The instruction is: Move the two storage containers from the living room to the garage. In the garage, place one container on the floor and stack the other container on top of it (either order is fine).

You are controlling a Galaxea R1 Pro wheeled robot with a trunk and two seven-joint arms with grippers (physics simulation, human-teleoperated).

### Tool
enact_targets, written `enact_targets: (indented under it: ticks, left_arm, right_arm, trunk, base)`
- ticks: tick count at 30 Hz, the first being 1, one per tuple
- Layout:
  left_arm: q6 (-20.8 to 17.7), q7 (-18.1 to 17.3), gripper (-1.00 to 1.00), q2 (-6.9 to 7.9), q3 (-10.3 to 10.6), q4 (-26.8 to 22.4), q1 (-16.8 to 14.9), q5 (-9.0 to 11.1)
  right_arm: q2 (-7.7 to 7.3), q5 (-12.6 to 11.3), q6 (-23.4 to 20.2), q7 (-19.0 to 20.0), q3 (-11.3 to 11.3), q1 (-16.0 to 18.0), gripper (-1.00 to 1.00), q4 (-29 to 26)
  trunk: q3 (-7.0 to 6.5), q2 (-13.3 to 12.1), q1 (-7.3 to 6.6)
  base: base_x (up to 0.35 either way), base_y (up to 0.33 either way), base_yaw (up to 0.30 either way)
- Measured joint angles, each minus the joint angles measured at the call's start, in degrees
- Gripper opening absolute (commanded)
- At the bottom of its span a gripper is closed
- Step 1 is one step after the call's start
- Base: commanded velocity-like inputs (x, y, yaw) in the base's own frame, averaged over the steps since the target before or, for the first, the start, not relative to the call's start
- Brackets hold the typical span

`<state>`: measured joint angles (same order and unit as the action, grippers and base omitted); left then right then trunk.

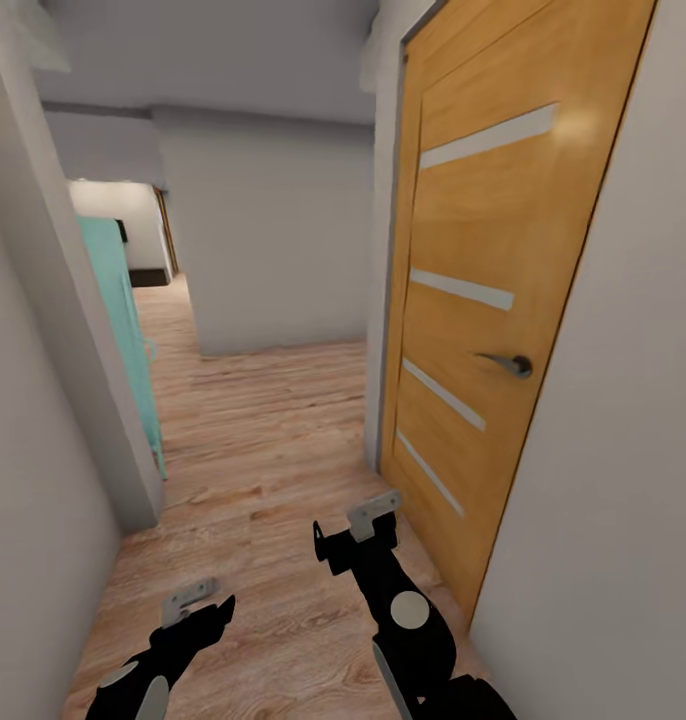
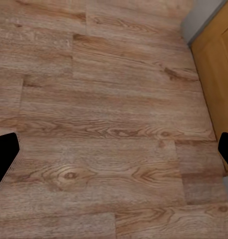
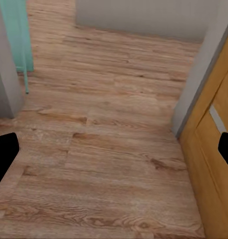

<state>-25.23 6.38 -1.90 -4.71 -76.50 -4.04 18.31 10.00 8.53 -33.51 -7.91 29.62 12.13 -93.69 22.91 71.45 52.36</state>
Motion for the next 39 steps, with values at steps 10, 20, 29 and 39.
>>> enact_targets:
  ticks: [10, 20, 29, 39]
  left_arm:
    - [0.0, 3.6, 1.00, -0.36, 0.3, 0.9, 0.0, 0.0]
    - [0.0, 3.8, 1.00, -0.50, 2.1, 2.5, 0.0, 0.0]
    - [0.0, 3.8, 1.00, -0.33, 2.7, 3.9, -0.1, -0.1]
    - [0.0, 3.8, 1.00, -0.26, 2.7, 3.9, -0.1, -0.1]
  right_arm:
    - [0.00, -1.1, -1.1, 6.2, -0.5, 0.0, 1.00, 0.1]
    - [0.00, -1.4, -0.8, 12.3, -3.2, 0.0, 1.00, 0.4]
    - [0.00, -1.3, -0.5, 12.2, -3.4, 0.0, 1.00, 0.4]
    - [0.00, -1.3, 0.7, 12.3, -6.1, 0.0, 1.00, 0.4]
  trunk:
    - [0.00, 0.0, 0.00]
    - [0.00, 0.0, 0.00]
    - [0.00, 0.0, 0.00]
    - [0.00, 0.0, 0.00]
  base:
    - [0.337, -0.002, 0.272]
    - [0.337, -0.073, 0.265]
    - [0.337, -0.093, 0.147]
    - [0.337, -0.082, 0.007]
